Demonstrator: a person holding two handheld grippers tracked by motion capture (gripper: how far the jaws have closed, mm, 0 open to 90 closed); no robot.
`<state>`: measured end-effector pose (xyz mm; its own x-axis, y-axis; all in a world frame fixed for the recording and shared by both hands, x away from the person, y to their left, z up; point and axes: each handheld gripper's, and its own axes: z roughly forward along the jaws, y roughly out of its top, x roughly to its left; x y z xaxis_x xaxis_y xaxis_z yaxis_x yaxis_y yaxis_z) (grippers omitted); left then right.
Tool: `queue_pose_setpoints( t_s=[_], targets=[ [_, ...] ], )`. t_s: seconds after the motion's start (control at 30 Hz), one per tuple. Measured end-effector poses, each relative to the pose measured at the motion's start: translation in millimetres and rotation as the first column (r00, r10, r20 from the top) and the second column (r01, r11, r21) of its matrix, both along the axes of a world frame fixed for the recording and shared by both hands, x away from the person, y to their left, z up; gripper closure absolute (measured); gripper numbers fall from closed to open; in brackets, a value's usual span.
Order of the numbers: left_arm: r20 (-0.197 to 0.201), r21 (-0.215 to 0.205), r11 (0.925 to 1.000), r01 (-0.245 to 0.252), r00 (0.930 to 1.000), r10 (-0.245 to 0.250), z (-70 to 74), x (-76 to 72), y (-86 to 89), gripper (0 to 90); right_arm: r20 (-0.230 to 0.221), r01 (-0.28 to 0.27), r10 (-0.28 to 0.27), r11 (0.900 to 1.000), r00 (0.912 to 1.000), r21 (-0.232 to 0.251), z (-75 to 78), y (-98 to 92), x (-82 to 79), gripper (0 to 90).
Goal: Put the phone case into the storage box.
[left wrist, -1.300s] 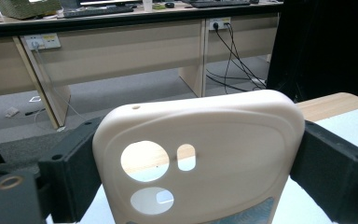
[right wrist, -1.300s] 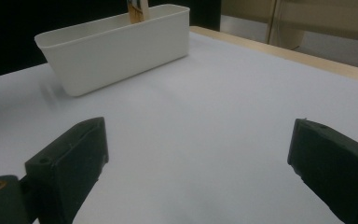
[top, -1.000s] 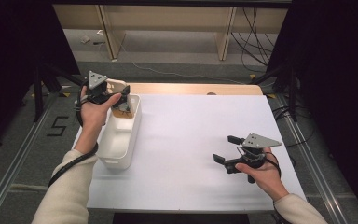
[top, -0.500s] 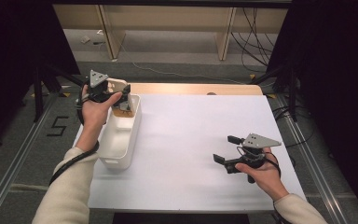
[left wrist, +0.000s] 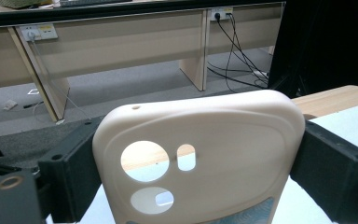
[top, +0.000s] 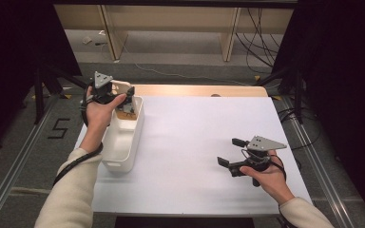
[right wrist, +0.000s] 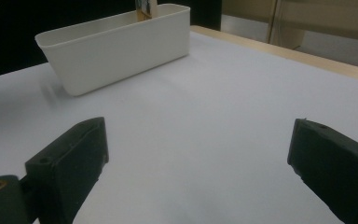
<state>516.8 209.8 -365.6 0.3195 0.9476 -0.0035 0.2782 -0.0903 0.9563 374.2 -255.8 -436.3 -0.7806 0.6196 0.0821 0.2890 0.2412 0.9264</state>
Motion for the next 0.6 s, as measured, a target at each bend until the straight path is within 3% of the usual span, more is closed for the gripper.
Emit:
queue_pose_setpoints(
  t_s=[0.6],
  targets=[
    [-0.021,0.01,0.9999,-0.001,0.9998,0.002,-3.6,8.6,-0.3,9.9,-0.003,-0.001,0.001,1.0,1.0,-0.002,-0.1,-0.2,0.0,6.1]
  ],
)
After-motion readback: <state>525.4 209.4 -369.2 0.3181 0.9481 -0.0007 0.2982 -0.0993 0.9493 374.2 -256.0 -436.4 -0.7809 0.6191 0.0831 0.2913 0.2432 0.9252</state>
